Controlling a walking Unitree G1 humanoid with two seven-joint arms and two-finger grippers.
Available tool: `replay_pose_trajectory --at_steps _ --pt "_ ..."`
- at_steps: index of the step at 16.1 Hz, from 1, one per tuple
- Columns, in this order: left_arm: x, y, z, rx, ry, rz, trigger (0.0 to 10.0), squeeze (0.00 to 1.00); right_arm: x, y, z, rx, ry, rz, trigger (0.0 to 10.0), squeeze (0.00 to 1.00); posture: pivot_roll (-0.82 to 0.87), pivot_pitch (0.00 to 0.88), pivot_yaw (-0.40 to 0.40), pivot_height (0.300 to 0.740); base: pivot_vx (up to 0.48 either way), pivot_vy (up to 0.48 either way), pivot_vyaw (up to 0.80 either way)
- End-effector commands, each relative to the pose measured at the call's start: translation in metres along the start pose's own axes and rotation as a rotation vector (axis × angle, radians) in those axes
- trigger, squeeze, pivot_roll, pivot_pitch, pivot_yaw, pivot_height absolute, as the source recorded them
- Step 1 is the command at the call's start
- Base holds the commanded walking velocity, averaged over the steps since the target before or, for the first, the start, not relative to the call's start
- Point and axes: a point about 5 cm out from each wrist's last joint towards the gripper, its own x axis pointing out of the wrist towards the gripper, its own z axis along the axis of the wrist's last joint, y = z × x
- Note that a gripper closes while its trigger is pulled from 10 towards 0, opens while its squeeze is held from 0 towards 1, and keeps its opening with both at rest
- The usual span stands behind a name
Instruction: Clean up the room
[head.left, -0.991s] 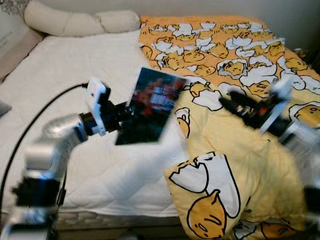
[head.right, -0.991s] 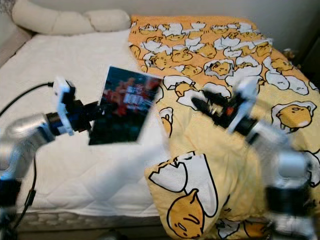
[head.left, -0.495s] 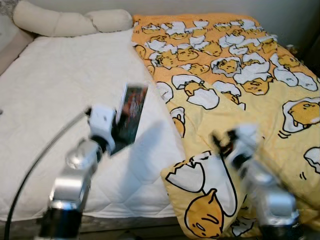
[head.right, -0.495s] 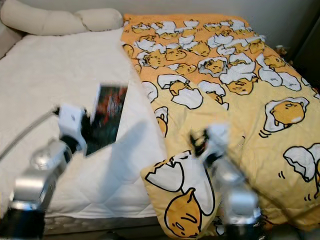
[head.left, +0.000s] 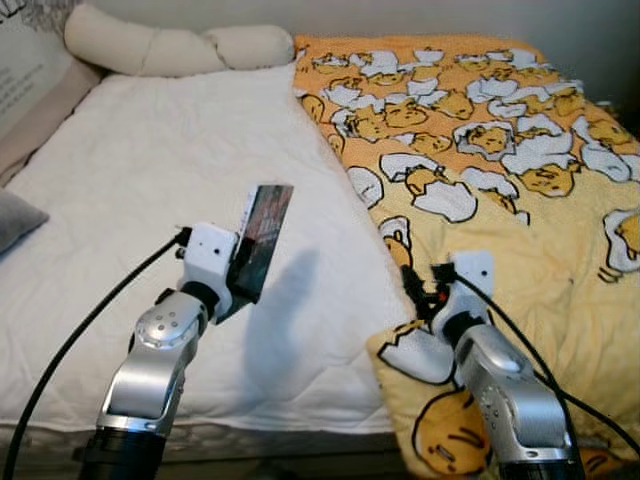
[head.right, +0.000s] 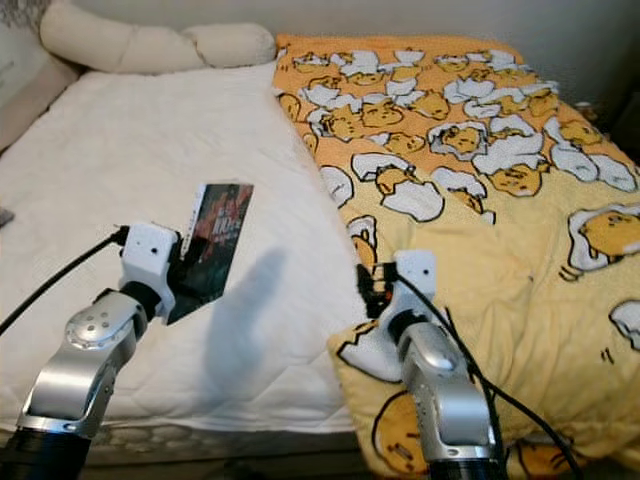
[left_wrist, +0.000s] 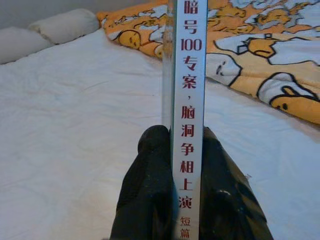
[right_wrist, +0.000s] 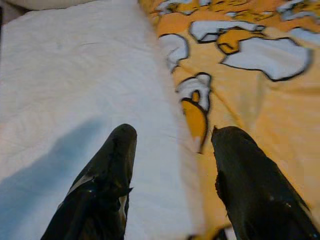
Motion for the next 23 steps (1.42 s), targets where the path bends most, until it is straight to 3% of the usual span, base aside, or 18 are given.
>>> replay_pose_trajectory --at_steps 1,23 --pt "0.0 0.002 0.015 0.026 -0.064 0.009 10.0 0.0 -0.002 -0.002 0.005 -0.005 -0.029 -0.015 10.0 0.0 0.01 0.0 0.055 0.74 0.0 0.431 0.0" --pt "-0.006 0.009 0.014 0.039 -0.042 0.044 10.0 0.0 0.004 0.014 0.003 -0.008 -0.007 0.078 10.0 0.0 0.04 0.0 0.038 0.74 0.0 0.433 0.0"
